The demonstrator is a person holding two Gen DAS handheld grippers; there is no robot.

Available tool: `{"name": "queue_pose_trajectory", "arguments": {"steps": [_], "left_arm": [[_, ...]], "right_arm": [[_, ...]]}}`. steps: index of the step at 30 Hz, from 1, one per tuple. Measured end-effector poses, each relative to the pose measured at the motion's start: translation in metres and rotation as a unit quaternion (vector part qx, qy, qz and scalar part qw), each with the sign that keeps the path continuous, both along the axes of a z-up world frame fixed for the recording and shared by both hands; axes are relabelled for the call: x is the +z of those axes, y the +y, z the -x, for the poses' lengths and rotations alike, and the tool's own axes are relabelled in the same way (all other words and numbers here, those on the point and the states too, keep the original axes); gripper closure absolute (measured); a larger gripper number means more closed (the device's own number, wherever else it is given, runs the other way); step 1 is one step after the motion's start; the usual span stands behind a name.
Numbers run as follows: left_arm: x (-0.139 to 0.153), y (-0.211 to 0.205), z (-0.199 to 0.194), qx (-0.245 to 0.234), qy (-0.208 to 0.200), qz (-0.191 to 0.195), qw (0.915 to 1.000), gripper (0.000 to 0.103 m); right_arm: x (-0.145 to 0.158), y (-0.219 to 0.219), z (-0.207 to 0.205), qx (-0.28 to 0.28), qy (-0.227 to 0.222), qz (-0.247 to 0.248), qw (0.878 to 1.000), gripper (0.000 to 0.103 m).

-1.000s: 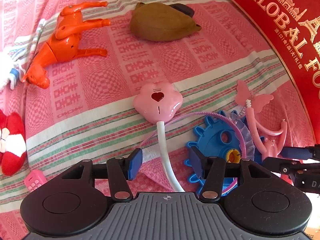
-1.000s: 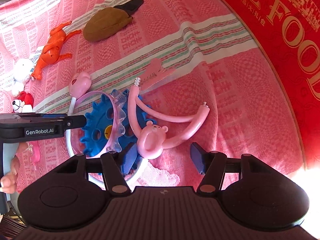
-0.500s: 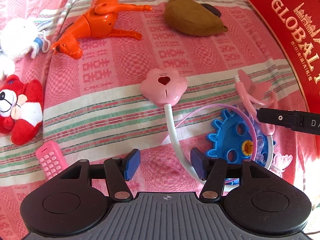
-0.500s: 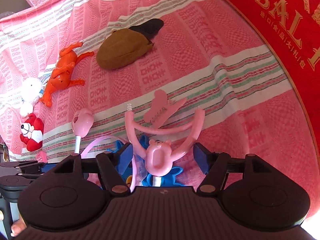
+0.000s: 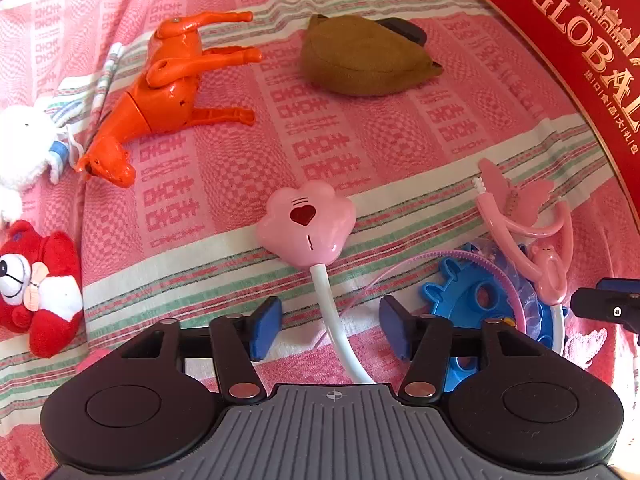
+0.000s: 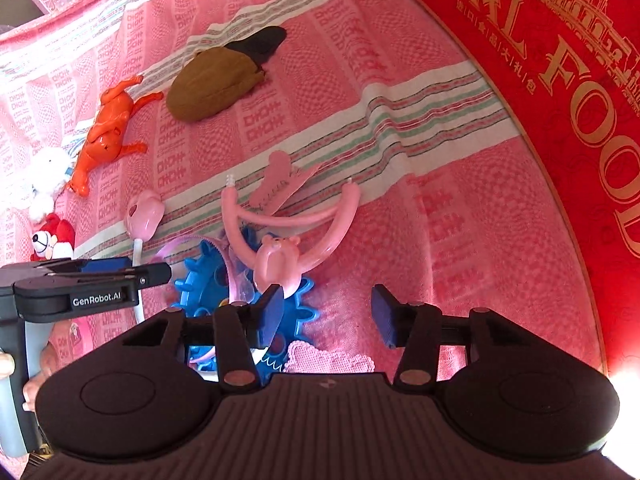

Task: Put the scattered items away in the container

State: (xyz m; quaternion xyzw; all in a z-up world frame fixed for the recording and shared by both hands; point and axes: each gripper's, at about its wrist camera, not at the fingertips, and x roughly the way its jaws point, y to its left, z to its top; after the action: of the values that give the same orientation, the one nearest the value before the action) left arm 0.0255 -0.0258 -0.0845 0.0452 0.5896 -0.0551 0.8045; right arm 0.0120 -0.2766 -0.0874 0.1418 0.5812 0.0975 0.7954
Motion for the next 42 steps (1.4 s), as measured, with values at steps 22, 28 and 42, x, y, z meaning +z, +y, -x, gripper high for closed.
{"name": "queue_pose_trajectory", "arguments": {"steps": [22, 28, 42], "left_arm": [[0.005, 0.034, -0.013, 0.033, 0.022, 0.061, 0.9973, 0.061], [0.005, 0.022, -0.026, 0.033, 0.029, 0.061, 0.9972, 0.056], [0.023, 0.02, 0.011, 0.044, 0.004, 0.086, 0.9954, 0.088]], "right_arm": [[-0.01, 0.041, -0.006, 0.078, 0.008, -0.013, 0.997, 0.081], [-0.011, 0.042, -0.007, 0.078, 0.004, -0.014, 0.997, 0.081], [0.003, 0.026, -0.021, 0.069, -0.044, 0.018, 0.996, 0.092]]}}
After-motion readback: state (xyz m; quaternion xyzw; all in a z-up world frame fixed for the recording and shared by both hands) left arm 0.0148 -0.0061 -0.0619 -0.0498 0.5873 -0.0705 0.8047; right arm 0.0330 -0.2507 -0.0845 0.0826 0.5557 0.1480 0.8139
